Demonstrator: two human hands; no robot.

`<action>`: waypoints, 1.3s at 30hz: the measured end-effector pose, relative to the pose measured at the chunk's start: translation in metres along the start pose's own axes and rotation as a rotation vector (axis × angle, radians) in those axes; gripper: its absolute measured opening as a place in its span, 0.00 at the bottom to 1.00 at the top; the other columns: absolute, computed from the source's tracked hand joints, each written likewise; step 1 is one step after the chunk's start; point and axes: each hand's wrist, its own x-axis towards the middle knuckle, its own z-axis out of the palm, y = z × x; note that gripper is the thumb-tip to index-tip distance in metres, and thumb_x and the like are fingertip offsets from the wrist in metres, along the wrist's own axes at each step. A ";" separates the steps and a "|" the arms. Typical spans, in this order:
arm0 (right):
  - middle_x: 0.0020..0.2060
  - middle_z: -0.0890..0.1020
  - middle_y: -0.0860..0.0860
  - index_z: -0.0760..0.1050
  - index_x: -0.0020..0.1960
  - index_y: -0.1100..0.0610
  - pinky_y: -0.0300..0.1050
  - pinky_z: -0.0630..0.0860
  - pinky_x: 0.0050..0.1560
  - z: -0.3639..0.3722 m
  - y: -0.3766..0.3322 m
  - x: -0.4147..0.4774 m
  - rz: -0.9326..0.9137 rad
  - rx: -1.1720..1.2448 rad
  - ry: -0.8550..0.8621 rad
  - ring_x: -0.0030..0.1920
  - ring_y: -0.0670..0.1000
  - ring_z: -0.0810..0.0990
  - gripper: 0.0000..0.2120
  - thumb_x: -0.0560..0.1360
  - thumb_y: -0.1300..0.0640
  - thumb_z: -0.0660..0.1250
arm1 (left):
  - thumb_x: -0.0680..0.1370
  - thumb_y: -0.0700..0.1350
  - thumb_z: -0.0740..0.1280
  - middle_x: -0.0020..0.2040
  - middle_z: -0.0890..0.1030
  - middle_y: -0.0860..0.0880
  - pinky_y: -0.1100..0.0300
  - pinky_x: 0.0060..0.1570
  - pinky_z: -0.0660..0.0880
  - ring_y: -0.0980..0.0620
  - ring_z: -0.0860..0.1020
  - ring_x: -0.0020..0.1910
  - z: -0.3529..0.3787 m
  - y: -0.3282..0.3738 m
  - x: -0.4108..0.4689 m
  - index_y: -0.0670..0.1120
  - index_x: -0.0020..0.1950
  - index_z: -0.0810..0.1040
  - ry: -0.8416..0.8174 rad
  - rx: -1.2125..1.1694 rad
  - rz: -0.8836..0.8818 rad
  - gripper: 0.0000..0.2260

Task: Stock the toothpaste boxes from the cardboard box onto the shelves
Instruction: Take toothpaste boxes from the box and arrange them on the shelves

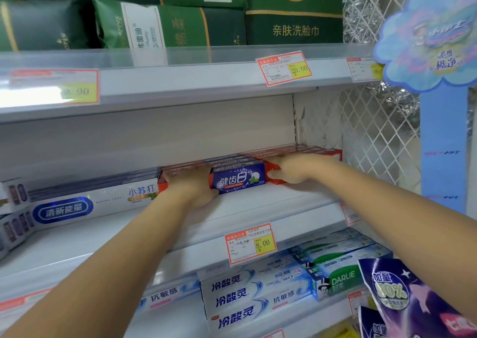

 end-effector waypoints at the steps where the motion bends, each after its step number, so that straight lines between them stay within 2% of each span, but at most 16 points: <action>1: 0.74 0.64 0.56 0.52 0.78 0.53 0.50 0.62 0.70 -0.006 0.002 -0.001 0.010 0.062 -0.023 0.70 0.57 0.66 0.27 0.82 0.43 0.47 | 0.74 0.61 0.62 0.68 0.72 0.48 0.41 0.64 0.68 0.42 0.72 0.64 0.001 -0.001 0.001 0.55 0.69 0.64 -0.005 -0.014 0.016 0.26; 3: 0.74 0.63 0.56 0.57 0.77 0.56 0.49 0.59 0.71 -0.018 0.007 0.002 0.074 0.224 -0.008 0.72 0.56 0.64 0.28 0.82 0.43 0.44 | 0.78 0.59 0.59 0.72 0.68 0.49 0.42 0.65 0.66 0.42 0.69 0.67 0.001 0.000 0.004 0.56 0.74 0.59 -0.025 -0.038 0.036 0.26; 5: 0.69 0.70 0.58 0.63 0.73 0.60 0.47 0.65 0.67 -0.026 0.019 0.008 0.173 0.270 0.078 0.68 0.56 0.70 0.25 0.84 0.47 0.45 | 0.80 0.57 0.57 0.74 0.66 0.50 0.44 0.66 0.66 0.43 0.68 0.69 0.001 0.002 0.006 0.56 0.76 0.55 -0.029 -0.039 0.067 0.26; 7: 0.54 0.78 0.57 0.70 0.66 0.64 0.45 0.72 0.54 -0.028 0.037 0.017 0.274 0.187 0.121 0.57 0.55 0.76 0.20 0.84 0.54 0.48 | 0.80 0.56 0.56 0.73 0.66 0.50 0.45 0.65 0.67 0.44 0.68 0.68 0.001 0.003 0.008 0.56 0.76 0.55 -0.018 -0.049 0.106 0.25; 8: 0.46 0.78 0.55 0.72 0.62 0.64 0.43 0.73 0.47 -0.027 0.045 0.021 0.313 0.147 0.114 0.51 0.53 0.76 0.18 0.83 0.57 0.49 | 0.81 0.56 0.56 0.73 0.67 0.50 0.45 0.65 0.67 0.44 0.68 0.68 0.001 0.002 0.009 0.55 0.76 0.55 -0.017 -0.055 0.119 0.25; 9: 0.43 0.76 0.53 0.73 0.59 0.64 0.42 0.71 0.44 -0.025 0.052 0.024 0.342 0.120 0.099 0.48 0.52 0.75 0.16 0.83 0.58 0.50 | 0.81 0.56 0.57 0.73 0.67 0.49 0.46 0.65 0.67 0.44 0.68 0.68 0.002 0.002 0.010 0.55 0.76 0.56 -0.014 -0.061 0.126 0.25; 12: 0.49 0.77 0.56 0.73 0.62 0.62 0.43 0.71 0.50 -0.013 0.065 0.042 0.393 0.105 0.051 0.48 0.52 0.75 0.18 0.83 0.53 0.50 | 0.81 0.56 0.56 0.73 0.66 0.49 0.45 0.65 0.67 0.44 0.68 0.68 0.003 0.001 0.011 0.55 0.76 0.55 -0.016 -0.058 0.134 0.25; 15: 0.56 0.77 0.57 0.71 0.65 0.57 0.53 0.71 0.63 -0.005 0.069 0.063 0.433 0.120 0.081 0.57 0.57 0.75 0.22 0.80 0.45 0.51 | 0.81 0.56 0.56 0.73 0.66 0.49 0.45 0.65 0.67 0.44 0.68 0.68 0.002 0.002 0.010 0.54 0.77 0.55 -0.021 -0.047 0.134 0.25; 18: 0.67 0.66 0.61 0.64 0.71 0.55 0.61 0.62 0.68 -0.006 0.070 0.073 0.557 0.143 0.085 0.67 0.63 0.66 0.25 0.78 0.43 0.55 | 0.81 0.56 0.56 0.73 0.66 0.49 0.44 0.65 0.68 0.44 0.68 0.68 0.002 0.002 0.010 0.54 0.77 0.54 -0.027 -0.044 0.133 0.25; 20: 0.70 0.60 0.61 0.61 0.73 0.55 0.63 0.57 0.70 -0.008 0.069 0.074 0.619 0.151 0.091 0.70 0.64 0.61 0.26 0.78 0.45 0.57 | 0.81 0.56 0.56 0.73 0.66 0.49 0.44 0.65 0.67 0.44 0.68 0.68 0.004 0.002 0.010 0.54 0.77 0.55 -0.022 -0.042 0.134 0.25; 23: 0.71 0.59 0.61 0.60 0.73 0.56 0.64 0.52 0.70 -0.009 0.069 0.080 0.666 0.149 0.076 0.71 0.65 0.59 0.26 0.78 0.47 0.57 | 0.81 0.56 0.56 0.73 0.66 0.49 0.44 0.65 0.67 0.44 0.68 0.68 0.004 0.001 0.011 0.54 0.77 0.55 -0.021 -0.045 0.136 0.25; 28: 0.69 0.64 0.60 0.63 0.72 0.56 0.66 0.58 0.68 -0.007 0.073 0.090 0.645 0.158 0.078 0.69 0.65 0.61 0.28 0.75 0.46 0.59 | 0.81 0.55 0.56 0.73 0.66 0.48 0.45 0.65 0.67 0.44 0.68 0.68 0.004 0.002 0.012 0.53 0.76 0.55 -0.015 -0.048 0.150 0.25; 30: 0.71 0.60 0.60 0.59 0.74 0.56 0.67 0.56 0.69 -0.005 0.067 0.091 0.667 0.192 0.089 0.70 0.65 0.58 0.31 0.76 0.43 0.57 | 0.81 0.55 0.56 0.73 0.66 0.48 0.45 0.66 0.67 0.44 0.68 0.68 0.004 0.002 0.012 0.53 0.77 0.55 -0.014 -0.042 0.152 0.25; 33: 0.71 0.62 0.60 0.58 0.75 0.55 0.69 0.55 0.69 -0.002 0.059 0.087 0.675 0.206 0.119 0.71 0.65 0.58 0.37 0.74 0.34 0.54 | 0.81 0.55 0.56 0.73 0.65 0.48 0.45 0.66 0.67 0.44 0.67 0.68 0.004 0.002 0.010 0.53 0.77 0.54 -0.017 -0.041 0.151 0.25; 36: 0.73 0.60 0.60 0.57 0.75 0.57 0.67 0.54 0.69 -0.004 0.059 0.082 0.705 0.250 0.182 0.73 0.63 0.55 0.36 0.76 0.34 0.52 | 0.81 0.55 0.56 0.73 0.66 0.48 0.45 0.66 0.67 0.44 0.68 0.68 0.003 0.003 0.010 0.53 0.77 0.54 -0.006 -0.044 0.154 0.25; 39: 0.72 0.64 0.60 0.60 0.75 0.56 0.64 0.58 0.69 -0.010 0.060 0.079 0.602 0.260 0.217 0.71 0.64 0.60 0.38 0.75 0.32 0.48 | 0.81 0.56 0.56 0.73 0.66 0.49 0.44 0.66 0.67 0.44 0.68 0.68 0.005 0.002 0.012 0.53 0.76 0.55 -0.001 -0.051 0.157 0.25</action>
